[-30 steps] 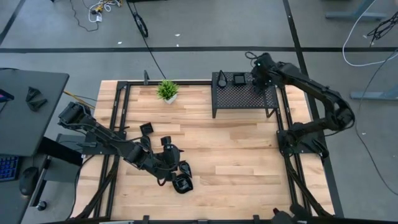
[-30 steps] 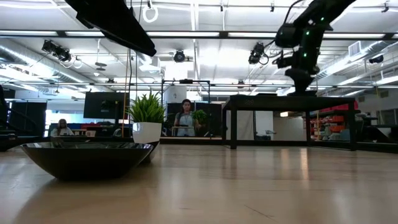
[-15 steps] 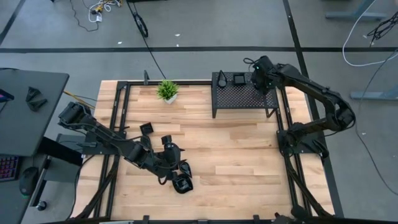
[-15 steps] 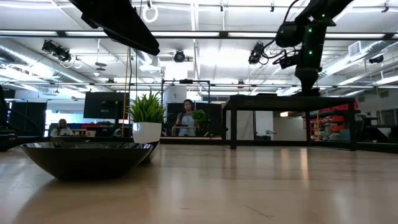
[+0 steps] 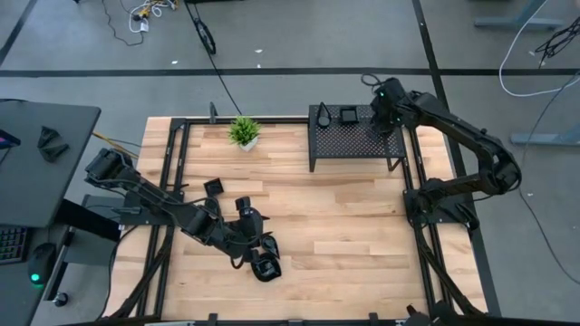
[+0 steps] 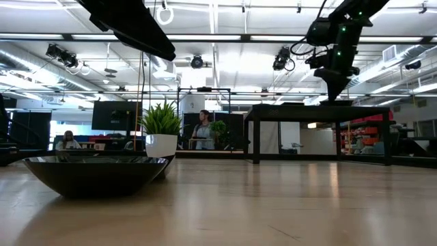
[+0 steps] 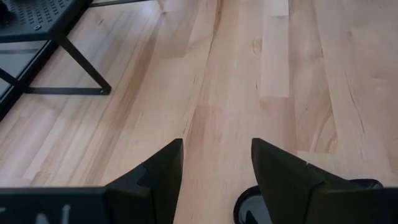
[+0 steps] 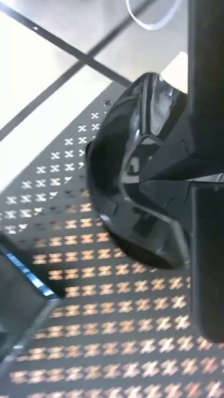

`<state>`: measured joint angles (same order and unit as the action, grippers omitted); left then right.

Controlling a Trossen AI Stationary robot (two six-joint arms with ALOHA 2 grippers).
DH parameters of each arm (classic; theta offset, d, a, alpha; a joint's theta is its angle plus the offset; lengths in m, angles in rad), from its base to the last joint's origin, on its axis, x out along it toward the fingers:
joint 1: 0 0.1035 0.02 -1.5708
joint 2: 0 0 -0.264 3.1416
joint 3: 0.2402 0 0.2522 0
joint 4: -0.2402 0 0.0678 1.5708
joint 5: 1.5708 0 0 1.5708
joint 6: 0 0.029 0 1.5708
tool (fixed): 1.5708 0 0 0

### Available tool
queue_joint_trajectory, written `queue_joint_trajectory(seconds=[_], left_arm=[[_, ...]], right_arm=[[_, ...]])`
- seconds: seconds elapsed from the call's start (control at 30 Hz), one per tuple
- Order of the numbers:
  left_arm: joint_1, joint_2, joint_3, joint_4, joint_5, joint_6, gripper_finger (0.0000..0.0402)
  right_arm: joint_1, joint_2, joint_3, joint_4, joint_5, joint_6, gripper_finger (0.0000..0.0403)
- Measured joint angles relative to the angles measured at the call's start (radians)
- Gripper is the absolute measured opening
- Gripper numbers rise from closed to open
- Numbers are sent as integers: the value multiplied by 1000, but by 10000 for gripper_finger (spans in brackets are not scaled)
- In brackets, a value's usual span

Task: Pick & Place Mini shaped plates
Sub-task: Stack the black leaf-shaped plate on top of the black leaf-shaped plate on the shelf

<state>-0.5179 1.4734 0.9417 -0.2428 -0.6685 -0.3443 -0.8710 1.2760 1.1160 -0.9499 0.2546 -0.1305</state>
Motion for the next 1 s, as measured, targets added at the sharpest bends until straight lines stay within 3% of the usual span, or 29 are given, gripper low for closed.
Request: queue_joint_trajectory(seconds=[0.23, 0.47, 0.7, 0.9, 1.0], left_arm=[[0, 0, 0, 3, 0, -1, 195], [-1, 0, 0, 3, 19, -6, 195], [-2, 0, 0, 3, 19, -5, 195], [0, 0, 0, 3, 19, 0, 195], [0, 0, 0, 3, 19, 0, 195]], right_arm=[[-11, 38, 0, 49, -4, 180, 3], [4, 49, -1, 54, -117, 92, 4], [25, -12, -1, -36, -108, 43, 4], [25, -49, -1, -56, -17, 104, 4], [35, -59, -1, -25, -122, 143, 4]])
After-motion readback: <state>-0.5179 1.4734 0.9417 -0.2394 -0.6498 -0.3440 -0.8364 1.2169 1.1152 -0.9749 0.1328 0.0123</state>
